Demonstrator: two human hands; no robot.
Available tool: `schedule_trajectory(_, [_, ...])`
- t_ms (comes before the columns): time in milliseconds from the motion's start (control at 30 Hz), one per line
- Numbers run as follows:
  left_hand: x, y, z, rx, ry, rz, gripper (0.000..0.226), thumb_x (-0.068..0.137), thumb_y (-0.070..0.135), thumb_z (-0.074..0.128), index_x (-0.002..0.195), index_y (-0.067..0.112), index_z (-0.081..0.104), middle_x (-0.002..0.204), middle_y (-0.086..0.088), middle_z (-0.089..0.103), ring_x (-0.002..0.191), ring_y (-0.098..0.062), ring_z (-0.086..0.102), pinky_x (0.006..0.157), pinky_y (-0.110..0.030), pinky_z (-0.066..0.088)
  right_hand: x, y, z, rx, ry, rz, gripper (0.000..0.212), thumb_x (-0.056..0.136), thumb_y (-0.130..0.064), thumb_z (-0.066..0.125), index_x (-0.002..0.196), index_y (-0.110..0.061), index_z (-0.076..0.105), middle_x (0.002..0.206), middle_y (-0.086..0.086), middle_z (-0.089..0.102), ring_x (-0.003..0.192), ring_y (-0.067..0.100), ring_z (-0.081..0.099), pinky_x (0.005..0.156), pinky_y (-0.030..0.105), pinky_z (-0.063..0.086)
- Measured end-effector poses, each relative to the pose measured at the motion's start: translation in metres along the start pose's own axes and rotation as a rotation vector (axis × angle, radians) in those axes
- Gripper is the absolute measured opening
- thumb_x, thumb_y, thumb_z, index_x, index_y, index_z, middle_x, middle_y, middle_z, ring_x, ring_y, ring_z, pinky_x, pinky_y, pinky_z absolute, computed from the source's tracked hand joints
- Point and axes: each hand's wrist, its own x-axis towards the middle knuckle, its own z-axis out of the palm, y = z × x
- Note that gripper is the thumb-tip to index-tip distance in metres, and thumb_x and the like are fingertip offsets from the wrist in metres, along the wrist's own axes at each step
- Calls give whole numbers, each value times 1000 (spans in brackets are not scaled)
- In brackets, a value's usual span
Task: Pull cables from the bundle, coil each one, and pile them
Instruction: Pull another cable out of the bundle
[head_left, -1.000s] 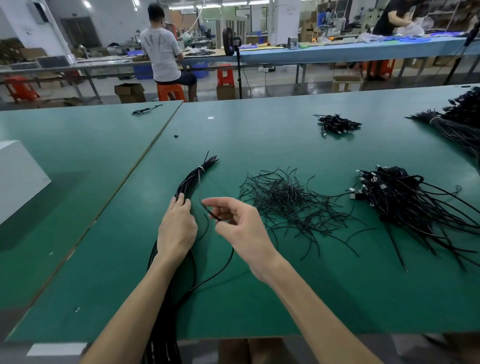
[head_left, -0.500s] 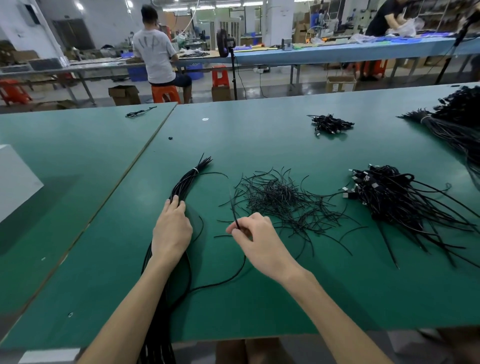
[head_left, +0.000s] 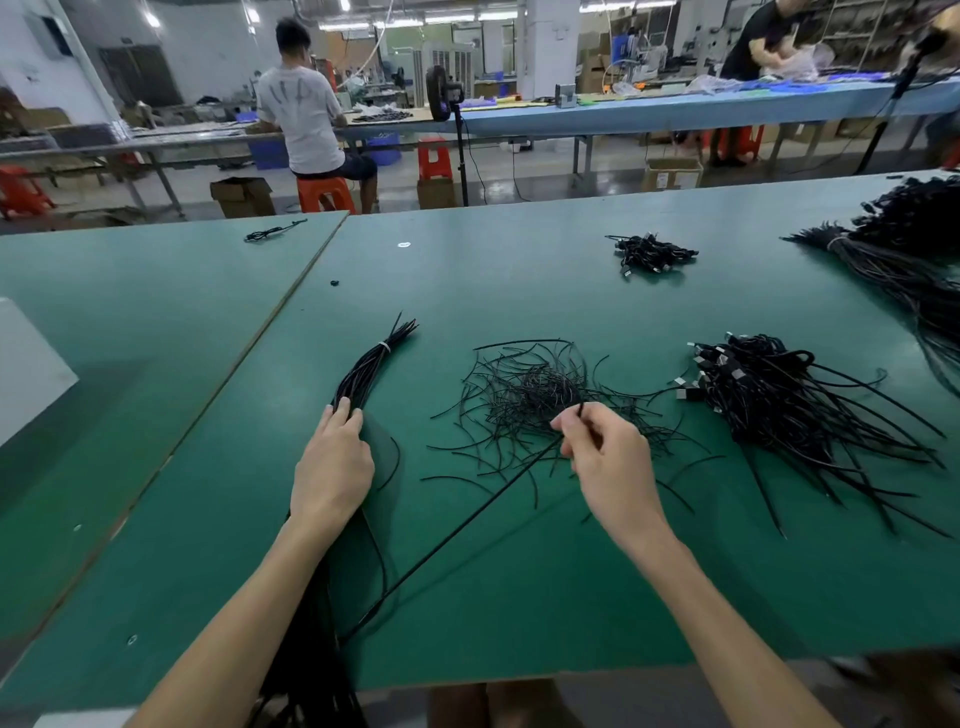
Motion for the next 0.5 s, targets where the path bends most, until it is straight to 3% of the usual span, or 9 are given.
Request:
schedule_trajectory(100, [0,1,-1,13,1,15,55,105,5,35,159,11,33,171,3,17,158,-13,9,121,-43,29,3,5,-7,124,81,66,23,107,-20,52,90,-19,69,65,-8,59,55,10,47,51,29,42])
schedule_trajectory(300, [-2,-1,0,37,7,45,54,106,7,35,159,9,32,171,-1,17,158,-15,10,124,-40,27,12,7,-25,447,302,180,22,106,-12,52,90,-7,66,60,-9,51,51,5,43,46,18,39])
schedule_trajectory(500, [-3,1,2,44,37,56,54,103,5,40,157,5,37,169,-9,21,158,-27,14,124,-47,27,19,20,-42,457,336,207,22,106,-12,53,91,-6,67,67,-2,50,51,5,44,46,18,40])
